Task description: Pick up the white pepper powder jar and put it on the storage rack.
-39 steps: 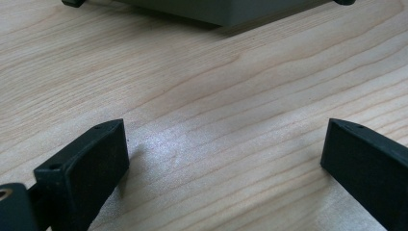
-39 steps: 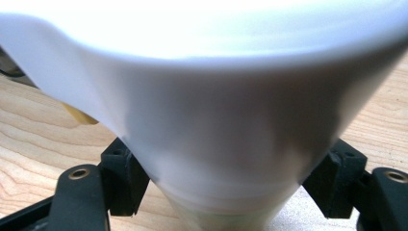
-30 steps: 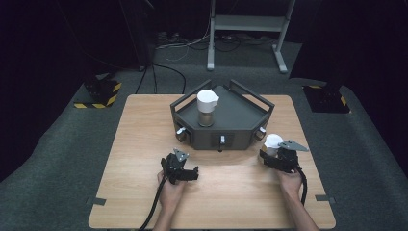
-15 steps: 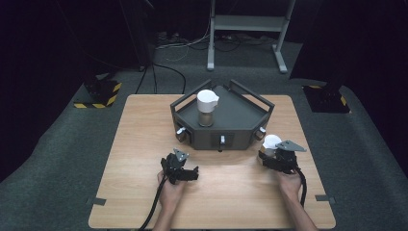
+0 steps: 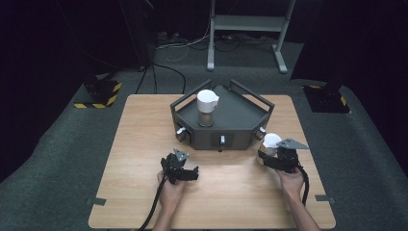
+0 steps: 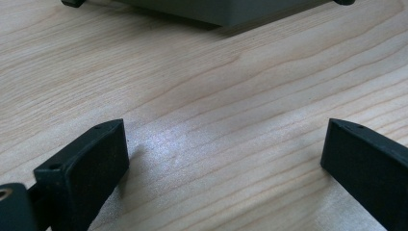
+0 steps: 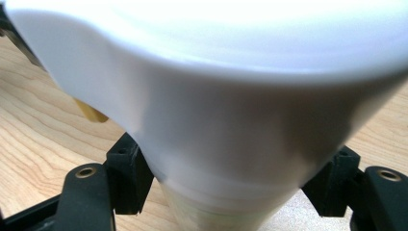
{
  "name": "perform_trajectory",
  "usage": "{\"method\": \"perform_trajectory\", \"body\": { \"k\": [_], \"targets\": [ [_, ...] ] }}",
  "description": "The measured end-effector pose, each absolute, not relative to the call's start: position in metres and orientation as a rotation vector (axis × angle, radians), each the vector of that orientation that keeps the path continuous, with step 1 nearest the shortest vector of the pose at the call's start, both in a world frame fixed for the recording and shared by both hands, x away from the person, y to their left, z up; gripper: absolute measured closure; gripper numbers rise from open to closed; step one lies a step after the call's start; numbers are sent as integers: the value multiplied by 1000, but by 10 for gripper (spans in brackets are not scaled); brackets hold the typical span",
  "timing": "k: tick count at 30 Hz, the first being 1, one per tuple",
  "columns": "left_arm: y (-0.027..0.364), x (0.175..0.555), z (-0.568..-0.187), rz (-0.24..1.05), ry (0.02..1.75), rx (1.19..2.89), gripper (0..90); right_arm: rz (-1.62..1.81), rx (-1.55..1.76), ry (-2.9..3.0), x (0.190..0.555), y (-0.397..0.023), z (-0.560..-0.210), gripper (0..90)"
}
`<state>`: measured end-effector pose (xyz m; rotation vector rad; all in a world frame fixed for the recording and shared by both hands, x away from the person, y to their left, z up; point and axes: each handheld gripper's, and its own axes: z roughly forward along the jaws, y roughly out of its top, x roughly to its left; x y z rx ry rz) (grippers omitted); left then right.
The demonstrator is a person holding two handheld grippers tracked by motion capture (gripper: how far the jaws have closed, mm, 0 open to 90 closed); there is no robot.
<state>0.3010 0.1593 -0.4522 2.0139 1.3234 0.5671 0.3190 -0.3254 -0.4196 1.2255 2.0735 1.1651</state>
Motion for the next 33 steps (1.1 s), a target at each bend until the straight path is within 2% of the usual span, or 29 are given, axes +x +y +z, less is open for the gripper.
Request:
{"method": "perform_trajectory", "body": {
  "k": [33],
  "targets": [
    [159,301,-452,567,1324,2012,25,1214,1134,2120,320,-326,-369,305]
  ]
}}
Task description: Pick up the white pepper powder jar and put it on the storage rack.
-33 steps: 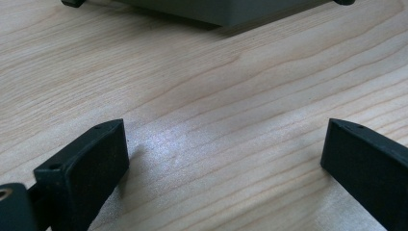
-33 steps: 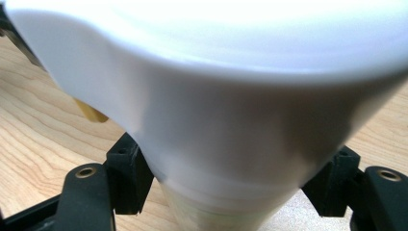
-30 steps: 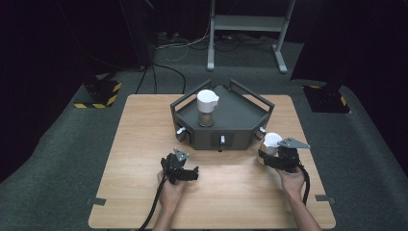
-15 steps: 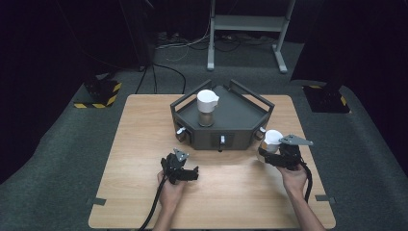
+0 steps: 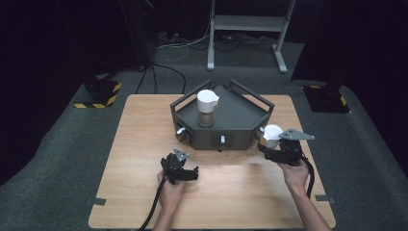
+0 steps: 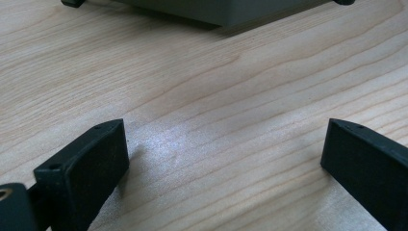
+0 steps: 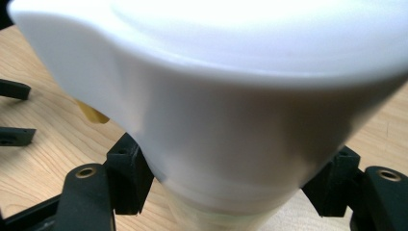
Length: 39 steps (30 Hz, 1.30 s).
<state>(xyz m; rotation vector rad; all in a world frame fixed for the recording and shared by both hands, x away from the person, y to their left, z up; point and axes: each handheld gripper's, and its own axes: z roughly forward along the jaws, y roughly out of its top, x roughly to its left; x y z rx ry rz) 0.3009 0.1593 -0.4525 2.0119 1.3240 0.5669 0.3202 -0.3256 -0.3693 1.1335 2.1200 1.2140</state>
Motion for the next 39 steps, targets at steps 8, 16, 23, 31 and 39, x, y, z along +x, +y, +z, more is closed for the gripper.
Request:
{"method": "perform_trajectory", "body": {
  "k": [8,16,23,31,39],
  "targets": [
    [159,301,-452,567,1323,2013,25,1249,1098,2134,325,-324,-355,306],
    [159,301,-452,567,1323,2014,25,1289,1043,2139,326,-321,-340,305],
    [159,301,-452,567,1323,2014,25,1326,1026,2152,332,-320,-325,305],
    [159,301,-452,567,1323,2014,25,1328,1014,2166,340,-314,-311,305],
    [159,301,-452,567,1323,2014,25,1333,1010,2178,351,-306,-300,305]
  ]
}}
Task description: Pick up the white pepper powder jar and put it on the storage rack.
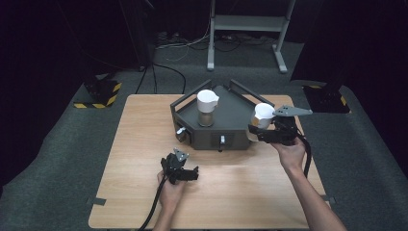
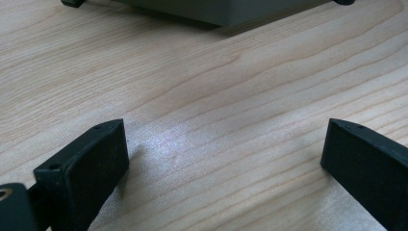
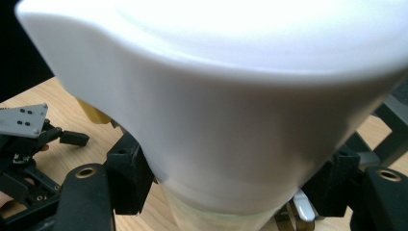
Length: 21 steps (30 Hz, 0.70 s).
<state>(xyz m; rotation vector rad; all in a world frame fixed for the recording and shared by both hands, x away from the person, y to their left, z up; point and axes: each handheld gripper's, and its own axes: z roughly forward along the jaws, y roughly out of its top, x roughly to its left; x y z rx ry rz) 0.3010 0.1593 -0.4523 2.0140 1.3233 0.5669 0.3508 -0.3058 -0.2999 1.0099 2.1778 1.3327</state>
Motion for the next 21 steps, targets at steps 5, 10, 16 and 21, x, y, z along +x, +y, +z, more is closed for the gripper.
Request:
{"method": "perform_trajectory", "body": {
  "k": [5,10,16,21],
  "targets": [
    [159,301,-452,567,1323,2014,25,1335,1014,2184,359,-301,-295,305],
    [159,301,-452,567,1323,2014,25,1330,1027,2187,367,-295,-291,305],
    [159,301,-452,567,1323,2014,25,1314,1027,2182,372,-287,-286,305],
    [159,301,-452,567,1323,2014,25,1309,1037,2179,378,-282,-284,305]
  ]
}}
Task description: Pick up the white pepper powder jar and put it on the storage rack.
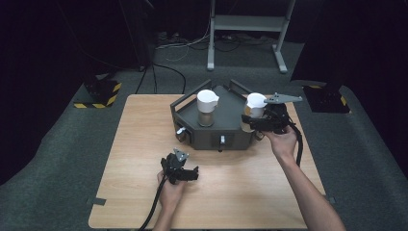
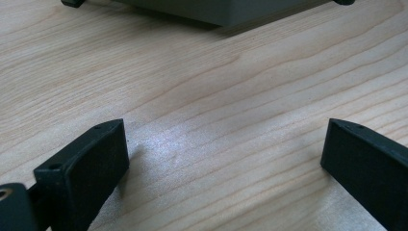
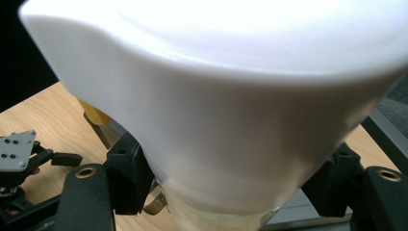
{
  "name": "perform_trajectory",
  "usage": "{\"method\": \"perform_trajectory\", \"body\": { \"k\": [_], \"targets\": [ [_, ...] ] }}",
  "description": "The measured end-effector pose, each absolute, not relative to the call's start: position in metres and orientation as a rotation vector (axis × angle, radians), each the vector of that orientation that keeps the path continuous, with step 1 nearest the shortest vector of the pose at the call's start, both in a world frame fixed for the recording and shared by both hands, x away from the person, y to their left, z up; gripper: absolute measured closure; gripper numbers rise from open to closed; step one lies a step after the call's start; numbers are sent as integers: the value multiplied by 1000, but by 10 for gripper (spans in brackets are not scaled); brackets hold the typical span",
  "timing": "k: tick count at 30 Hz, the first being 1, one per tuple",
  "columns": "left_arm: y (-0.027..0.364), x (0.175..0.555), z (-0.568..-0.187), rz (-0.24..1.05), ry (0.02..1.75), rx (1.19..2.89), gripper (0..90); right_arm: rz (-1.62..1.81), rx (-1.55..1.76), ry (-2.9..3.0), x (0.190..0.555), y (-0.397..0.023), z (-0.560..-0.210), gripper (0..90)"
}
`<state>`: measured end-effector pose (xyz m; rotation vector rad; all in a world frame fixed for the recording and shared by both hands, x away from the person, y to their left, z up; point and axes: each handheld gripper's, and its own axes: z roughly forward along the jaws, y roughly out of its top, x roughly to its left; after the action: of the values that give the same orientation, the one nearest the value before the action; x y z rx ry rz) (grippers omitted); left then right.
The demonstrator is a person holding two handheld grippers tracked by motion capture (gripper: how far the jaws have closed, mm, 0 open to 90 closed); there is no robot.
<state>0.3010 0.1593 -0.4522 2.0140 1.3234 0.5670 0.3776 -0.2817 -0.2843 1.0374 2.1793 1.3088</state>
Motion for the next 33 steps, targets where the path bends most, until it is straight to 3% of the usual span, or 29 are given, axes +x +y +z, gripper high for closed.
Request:
{"method": "perform_trajectory", "body": {
  "k": [33],
  "targets": [
    [159,301,-452,568,1323,2014,25,1221,1114,2157,409,-239,-292,305]
  ]
}}
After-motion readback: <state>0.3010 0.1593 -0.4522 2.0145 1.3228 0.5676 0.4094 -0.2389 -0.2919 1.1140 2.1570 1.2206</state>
